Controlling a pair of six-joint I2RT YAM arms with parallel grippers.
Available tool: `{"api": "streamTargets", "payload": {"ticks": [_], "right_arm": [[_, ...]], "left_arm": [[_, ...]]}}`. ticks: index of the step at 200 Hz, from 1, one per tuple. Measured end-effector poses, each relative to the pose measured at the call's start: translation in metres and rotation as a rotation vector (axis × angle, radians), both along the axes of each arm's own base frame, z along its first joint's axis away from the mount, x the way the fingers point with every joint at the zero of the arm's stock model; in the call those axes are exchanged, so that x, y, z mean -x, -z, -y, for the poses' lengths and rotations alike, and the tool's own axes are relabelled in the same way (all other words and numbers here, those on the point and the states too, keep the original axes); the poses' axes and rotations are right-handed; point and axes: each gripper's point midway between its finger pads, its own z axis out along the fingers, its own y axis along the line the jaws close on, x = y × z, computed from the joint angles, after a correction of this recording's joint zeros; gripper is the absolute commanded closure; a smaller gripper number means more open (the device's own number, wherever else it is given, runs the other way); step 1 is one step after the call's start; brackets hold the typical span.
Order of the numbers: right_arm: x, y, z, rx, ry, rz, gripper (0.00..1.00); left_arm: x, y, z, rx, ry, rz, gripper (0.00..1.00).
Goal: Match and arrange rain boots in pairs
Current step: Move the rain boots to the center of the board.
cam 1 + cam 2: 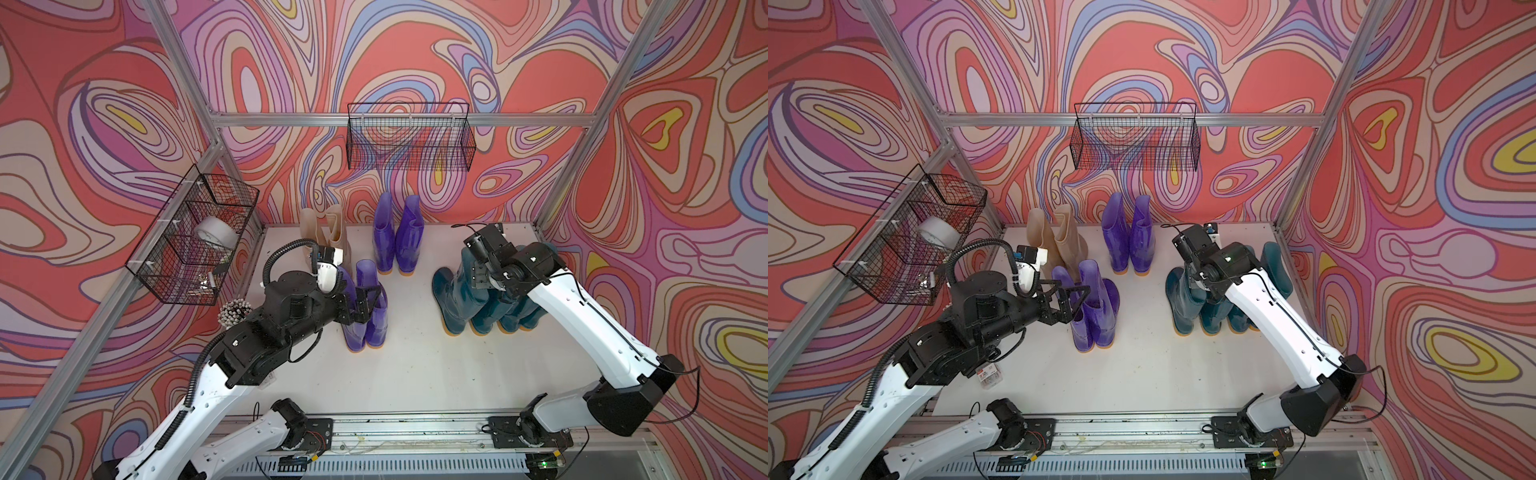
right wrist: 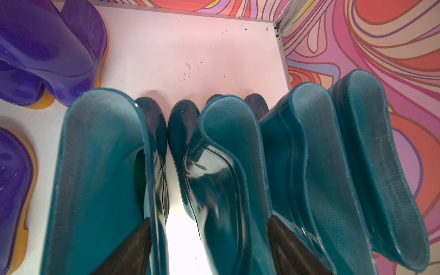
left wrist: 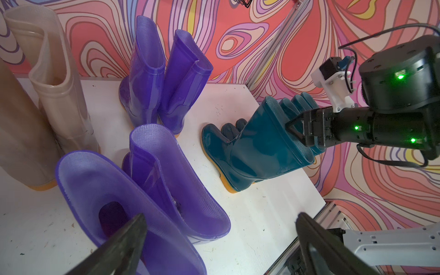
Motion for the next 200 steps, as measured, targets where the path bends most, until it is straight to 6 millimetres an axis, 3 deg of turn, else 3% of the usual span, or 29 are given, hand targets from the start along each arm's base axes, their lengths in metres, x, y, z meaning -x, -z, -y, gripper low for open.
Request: {"api": "streamTargets", "payload": {"ticks": [27, 50, 62, 81, 93, 129, 169, 200], "right_arm": [[0.004, 0.007, 0.0, -0.005, -0.005, -0.019, 0.24], [0.007, 0.017, -0.005, -0.044, -0.025, -0.04, 0.33], [0.008, 0.024, -0.008, -0.062, -0.029, -0.052, 0.46], [0.009, 0.034, -0.011, -0.073, -0.039, -0.072, 0.84], [0.009, 0.035, -0.014, -0.088, -0.044, -0.076, 1.0], [0.01, 0.024, -0.036, -0.175, -0.077, -0.059, 1.0], [0.025, -0.008, -0.123, -0.246, -0.285, -0.06, 1.0], [0.022, 0.004, -0.134, -0.263, -0.28, -0.083, 1.0]], "left_arm": [[-0.001, 0.002, 0.002, -0.003, 0.006, -0.007, 0.0], [0.0, 0.002, 0.002, -0.002, 0.006, -0.005, 0.0], [0.0, 0.001, 0.001, 0.0, 0.006, -0.004, 0.0], [0.001, 0.001, 0.001, 0.001, 0.006, -0.002, 0.0], [0.002, 0.0, 0.0, 0.003, 0.006, 0.0, 0.0], [0.003, -0.002, -0.001, 0.007, 0.006, 0.005, 0.0], [0.002, -0.002, -0.002, 0.005, -0.002, 0.008, 0.0], [0.002, -0.003, -0.004, 0.005, -0.01, 0.014, 0.0]]}}
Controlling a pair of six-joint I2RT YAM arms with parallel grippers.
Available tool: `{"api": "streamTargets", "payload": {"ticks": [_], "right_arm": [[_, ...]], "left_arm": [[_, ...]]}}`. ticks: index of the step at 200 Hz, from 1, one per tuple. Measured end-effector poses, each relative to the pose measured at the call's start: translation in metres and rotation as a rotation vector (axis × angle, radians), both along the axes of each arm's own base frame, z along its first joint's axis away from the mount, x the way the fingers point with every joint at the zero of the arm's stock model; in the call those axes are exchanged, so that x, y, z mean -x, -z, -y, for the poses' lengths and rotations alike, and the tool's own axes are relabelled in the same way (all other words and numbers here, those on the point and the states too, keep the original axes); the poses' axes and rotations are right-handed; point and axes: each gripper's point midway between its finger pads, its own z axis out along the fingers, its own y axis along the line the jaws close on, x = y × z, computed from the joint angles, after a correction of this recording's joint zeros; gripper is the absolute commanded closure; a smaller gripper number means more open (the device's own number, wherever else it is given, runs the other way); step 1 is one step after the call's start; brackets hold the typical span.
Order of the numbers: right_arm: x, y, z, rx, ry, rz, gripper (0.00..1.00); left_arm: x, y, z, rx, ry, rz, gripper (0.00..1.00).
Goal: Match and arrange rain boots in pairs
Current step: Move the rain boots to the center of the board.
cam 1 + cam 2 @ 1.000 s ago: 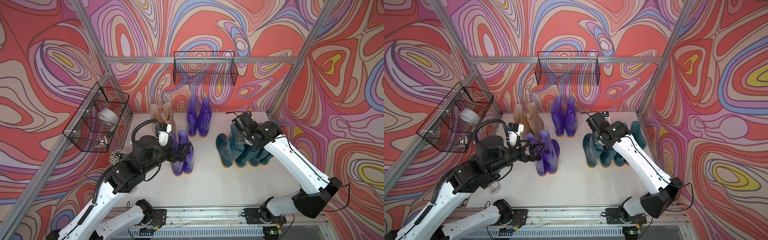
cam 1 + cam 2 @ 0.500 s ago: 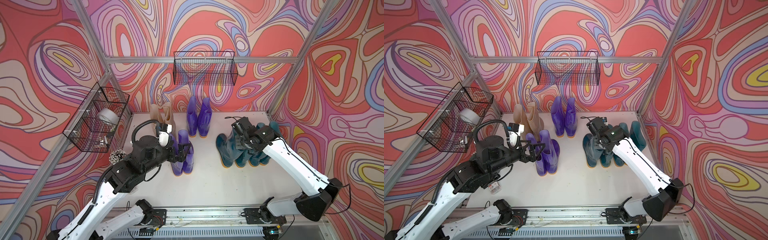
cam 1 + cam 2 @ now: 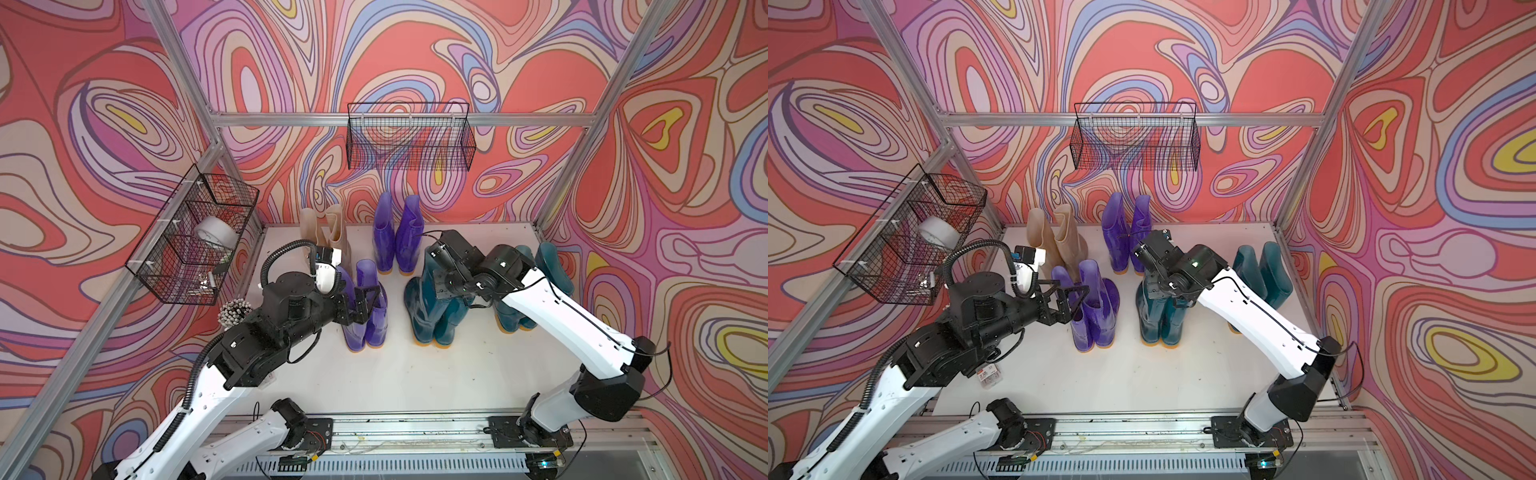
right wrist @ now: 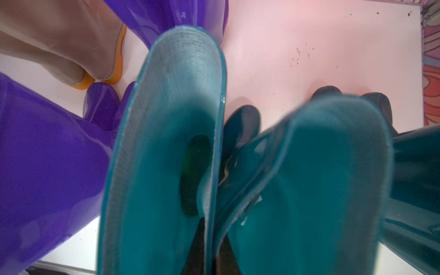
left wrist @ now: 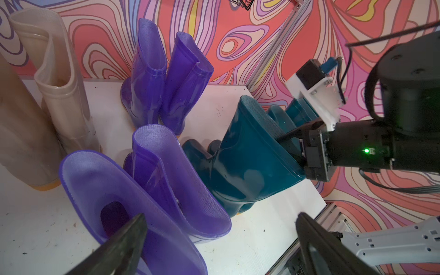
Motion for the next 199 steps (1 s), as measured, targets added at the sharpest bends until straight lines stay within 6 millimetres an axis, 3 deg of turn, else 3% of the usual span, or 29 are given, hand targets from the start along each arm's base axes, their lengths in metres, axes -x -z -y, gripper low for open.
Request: {"api": "streamTargets", "payload": {"ticks": [54, 65, 77, 97, 119, 144, 170, 184, 199], "right_arm": [[-0.015, 0.008, -0.026, -0.058, -0.018, 0.02, 1.0], [-0.016, 0.011, -0.027, -0.057, -0.018, 0.014, 0.76], [-0.017, 0.01, -0.029, -0.058, -0.023, 0.019, 0.71], [-0.019, 0.006, -0.028, -0.061, -0.019, 0.036, 0.52], [-0.017, -0.009, -0.021, -0.055, -0.017, 0.063, 0.46], [-0.019, -0.048, -0.005, -0.038, 0.012, 0.153, 0.44], [-0.02, -0.087, 0.037, -0.011, 0.092, 0.249, 0.45], [-0.023, -0.097, 0.064, -0.015, 0.149, 0.276, 0.45], [-0.023, -0.094, 0.081, -0.013, 0.184, 0.271, 0.43]], "left_arm": [[0.001, -0.003, -0.003, -0.001, -0.005, 0.014, 0.0], [0.001, -0.003, -0.003, -0.002, -0.006, 0.014, 0.0], [0.001, -0.003, -0.003, -0.003, -0.01, 0.015, 0.0], [0.0, -0.003, -0.005, -0.006, -0.015, 0.018, 0.0], [0.0, -0.003, -0.006, -0.011, -0.021, 0.025, 0.0], [0.0, -0.003, -0.007, -0.016, -0.021, 0.028, 0.0], [0.0, -0.003, -0.007, -0.016, -0.021, 0.029, 0.0], [0.0, -0.003, -0.007, -0.016, -0.02, 0.029, 0.0], [0.0, -0.003, -0.007, -0.016, -0.02, 0.029, 0.0]]}}
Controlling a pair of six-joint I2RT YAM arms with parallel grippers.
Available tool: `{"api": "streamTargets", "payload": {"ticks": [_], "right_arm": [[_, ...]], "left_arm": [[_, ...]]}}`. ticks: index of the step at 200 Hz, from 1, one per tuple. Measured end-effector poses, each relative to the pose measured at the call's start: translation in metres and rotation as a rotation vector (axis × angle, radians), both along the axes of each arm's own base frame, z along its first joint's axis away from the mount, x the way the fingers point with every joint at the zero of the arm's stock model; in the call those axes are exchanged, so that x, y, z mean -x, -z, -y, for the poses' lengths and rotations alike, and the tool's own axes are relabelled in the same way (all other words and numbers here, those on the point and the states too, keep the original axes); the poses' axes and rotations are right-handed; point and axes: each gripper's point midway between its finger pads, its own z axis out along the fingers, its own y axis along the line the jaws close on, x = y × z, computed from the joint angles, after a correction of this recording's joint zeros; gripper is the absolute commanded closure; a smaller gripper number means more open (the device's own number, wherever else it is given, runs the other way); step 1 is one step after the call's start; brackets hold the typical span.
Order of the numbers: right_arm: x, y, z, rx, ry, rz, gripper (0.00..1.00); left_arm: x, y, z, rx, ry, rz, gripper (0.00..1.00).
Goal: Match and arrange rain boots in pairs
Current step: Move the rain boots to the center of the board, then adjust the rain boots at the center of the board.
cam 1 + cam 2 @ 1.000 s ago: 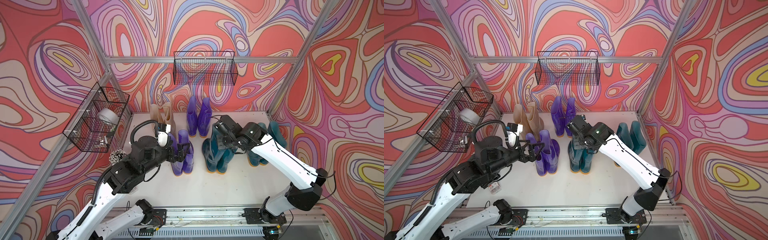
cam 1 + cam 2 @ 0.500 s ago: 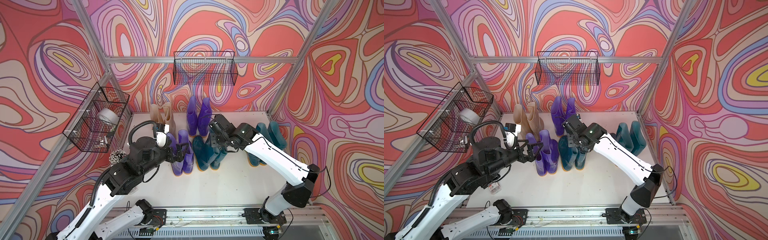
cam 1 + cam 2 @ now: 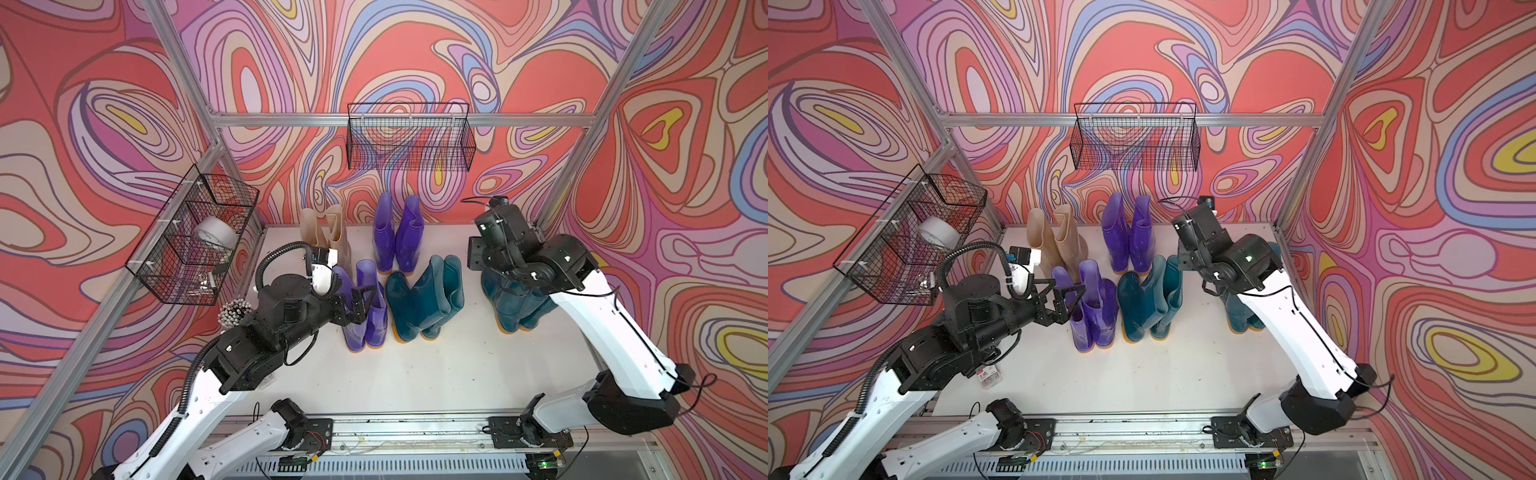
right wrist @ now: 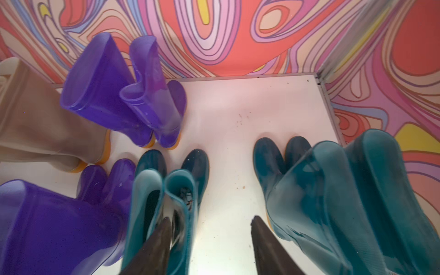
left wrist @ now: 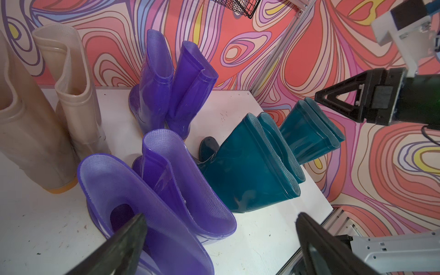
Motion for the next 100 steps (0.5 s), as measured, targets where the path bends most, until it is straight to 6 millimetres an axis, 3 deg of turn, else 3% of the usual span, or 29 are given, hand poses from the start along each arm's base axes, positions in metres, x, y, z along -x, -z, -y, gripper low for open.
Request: {"api": "streamTargets", "payload": {"ticks": [34, 45, 75, 100], "right_arm": [[0.004, 0.044, -0.026, -0.032, -0.097, -0.123, 0.46], [0.003, 0.055, -0.035, -0.035, -0.121, -0.157, 0.53], [0.008, 0.058, -0.064, -0.095, -0.195, -0.173, 0.8], [0.015, 0.062, -0.081, -0.113, -0.241, -0.183, 0.82]], "left_arm": [[0.0, 0.0, 0.001, 0.0, 0.002, -0.001, 0.0], [0.0, 0.0, 0.001, 0.0, 0.003, -0.001, 0.0], [-0.001, 0.001, 0.002, -0.002, 0.005, -0.005, 0.0], [-0.002, 0.003, 0.003, -0.007, 0.005, -0.011, 0.0]]}}
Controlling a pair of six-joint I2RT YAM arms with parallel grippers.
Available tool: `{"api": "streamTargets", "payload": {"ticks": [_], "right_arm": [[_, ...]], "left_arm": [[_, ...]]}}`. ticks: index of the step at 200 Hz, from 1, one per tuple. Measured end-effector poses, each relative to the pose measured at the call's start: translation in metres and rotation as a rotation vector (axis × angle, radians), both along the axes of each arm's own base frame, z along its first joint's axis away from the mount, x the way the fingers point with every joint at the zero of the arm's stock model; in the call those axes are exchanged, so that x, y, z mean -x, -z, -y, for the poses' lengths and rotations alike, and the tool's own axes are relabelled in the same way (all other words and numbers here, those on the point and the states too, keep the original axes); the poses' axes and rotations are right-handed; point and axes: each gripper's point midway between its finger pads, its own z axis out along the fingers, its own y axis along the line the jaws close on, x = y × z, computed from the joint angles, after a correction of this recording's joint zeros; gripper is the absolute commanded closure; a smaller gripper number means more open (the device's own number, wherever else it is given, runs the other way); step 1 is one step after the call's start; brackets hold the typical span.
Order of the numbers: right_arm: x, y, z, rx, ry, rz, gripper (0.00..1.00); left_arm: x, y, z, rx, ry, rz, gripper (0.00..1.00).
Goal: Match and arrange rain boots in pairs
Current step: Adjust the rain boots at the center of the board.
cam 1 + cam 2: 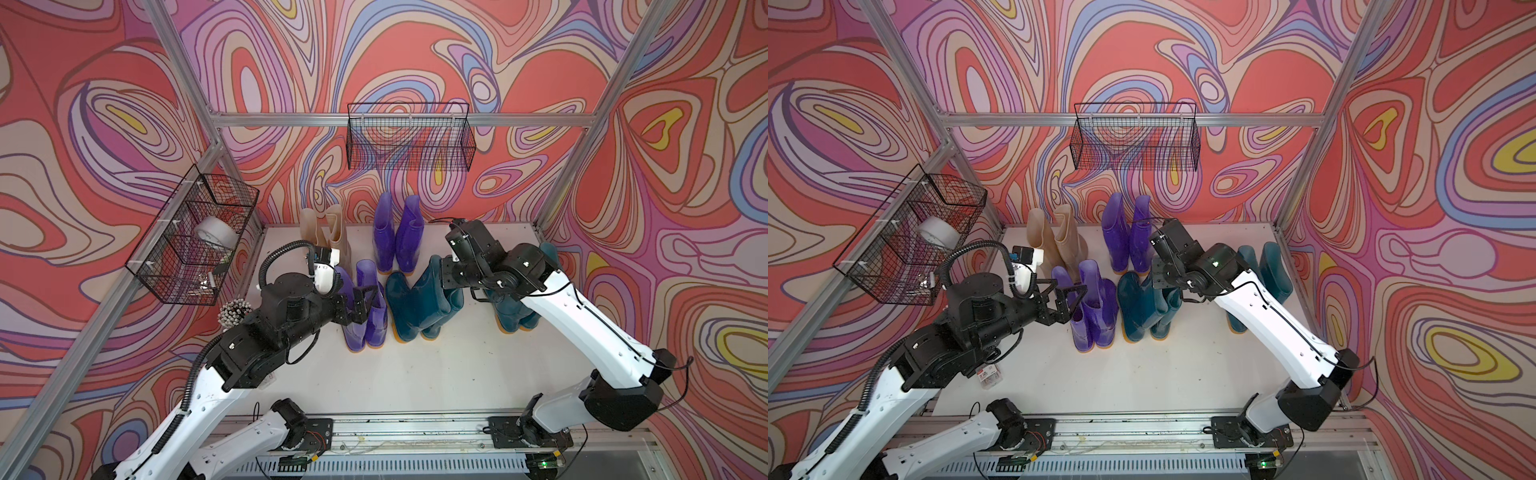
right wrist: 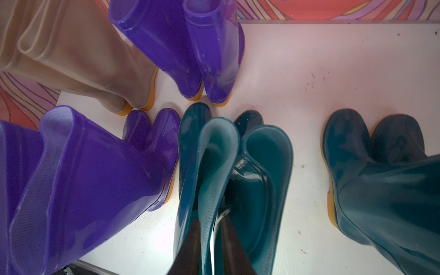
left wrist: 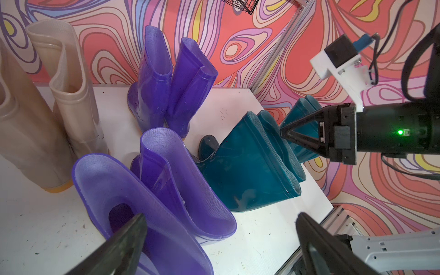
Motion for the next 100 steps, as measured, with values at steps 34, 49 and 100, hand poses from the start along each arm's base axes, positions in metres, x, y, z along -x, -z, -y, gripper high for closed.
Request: {"api": "streamTargets", "payload": {"ticks": [34, 49, 100], "right_arm": [[-0.002, 0.017, 0.001, 0.033, 0.015, -0.033, 0.72], [-0.002, 0.021, 0.0, 0.038, 0.013, -0.042, 0.69], [-0.002, 0.037, -0.005, 0.046, -0.003, -0.072, 0.76]], "left_arm": [[0.0, 0.0, 0.0, 0.0, 0.0, -0.001, 0.0], [0.0, 0.0, 0.0, 0.0, 0.0, -0.001, 0.0], [0.0, 0.0, 0.0, 0.0, 0.0, -0.001, 0.0]]}}
